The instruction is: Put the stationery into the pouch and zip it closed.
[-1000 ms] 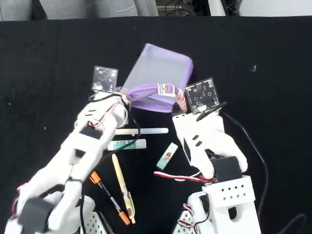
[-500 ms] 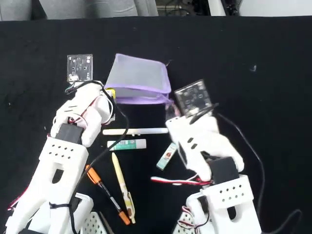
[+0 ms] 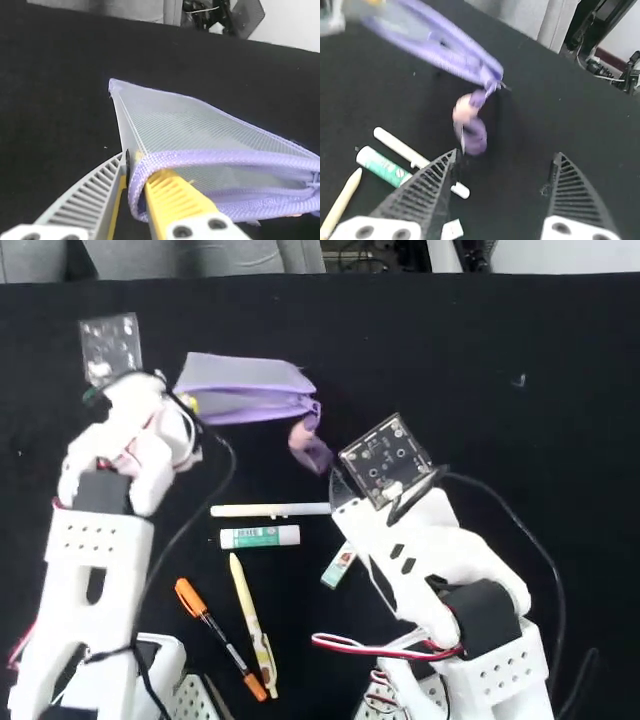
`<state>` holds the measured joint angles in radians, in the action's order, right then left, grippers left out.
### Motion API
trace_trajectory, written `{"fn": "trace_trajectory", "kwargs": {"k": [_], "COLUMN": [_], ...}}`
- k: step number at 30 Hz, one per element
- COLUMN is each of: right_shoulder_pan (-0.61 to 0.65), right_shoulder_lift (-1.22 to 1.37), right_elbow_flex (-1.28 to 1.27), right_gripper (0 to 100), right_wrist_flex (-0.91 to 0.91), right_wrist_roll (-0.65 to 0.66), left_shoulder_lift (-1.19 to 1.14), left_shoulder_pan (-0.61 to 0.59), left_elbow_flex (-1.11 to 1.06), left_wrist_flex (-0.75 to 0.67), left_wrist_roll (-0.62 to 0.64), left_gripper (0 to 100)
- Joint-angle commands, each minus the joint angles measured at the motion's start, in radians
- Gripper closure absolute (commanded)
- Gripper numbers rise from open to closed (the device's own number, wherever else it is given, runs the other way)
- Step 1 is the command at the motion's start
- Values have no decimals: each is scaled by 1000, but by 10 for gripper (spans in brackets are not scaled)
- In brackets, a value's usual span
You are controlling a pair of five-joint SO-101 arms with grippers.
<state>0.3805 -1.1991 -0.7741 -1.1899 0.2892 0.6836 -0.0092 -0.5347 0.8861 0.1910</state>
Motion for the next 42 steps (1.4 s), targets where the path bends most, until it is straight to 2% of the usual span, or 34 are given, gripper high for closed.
{"fn": "trace_trajectory", "kwargs": {"k": [1,7,13,17,26,36,42], "right_shoulder_pan": [12,34,203,247,258,427,494], "right_shoulder_lift": [-4,-4,-1,53,450,579,696], "right_elbow_flex": [51,48,-21,-36,-28,-38,-35], "right_gripper": [724,724,723,723,726,726,726], "right_wrist_flex": [-48,-107,-114,-107,28,51,89], "right_wrist_roll": [18,14,12,11,-44,-46,-46], "left_shoulder_lift": [-118,-460,-704,-792,-904,-1003,-1048], "left_shoulder_pan": [-30,-64,-134,-171,-163,-166,-220], "left_elbow_flex": [291,676,975,1082,1198,1331,1402], "left_wrist_flex": [150,425,580,603,603,657,689], "left_wrist_roll": [8,6,6,6,14,38,40], "left_gripper": [972,972,972,972,972,972,972]}}
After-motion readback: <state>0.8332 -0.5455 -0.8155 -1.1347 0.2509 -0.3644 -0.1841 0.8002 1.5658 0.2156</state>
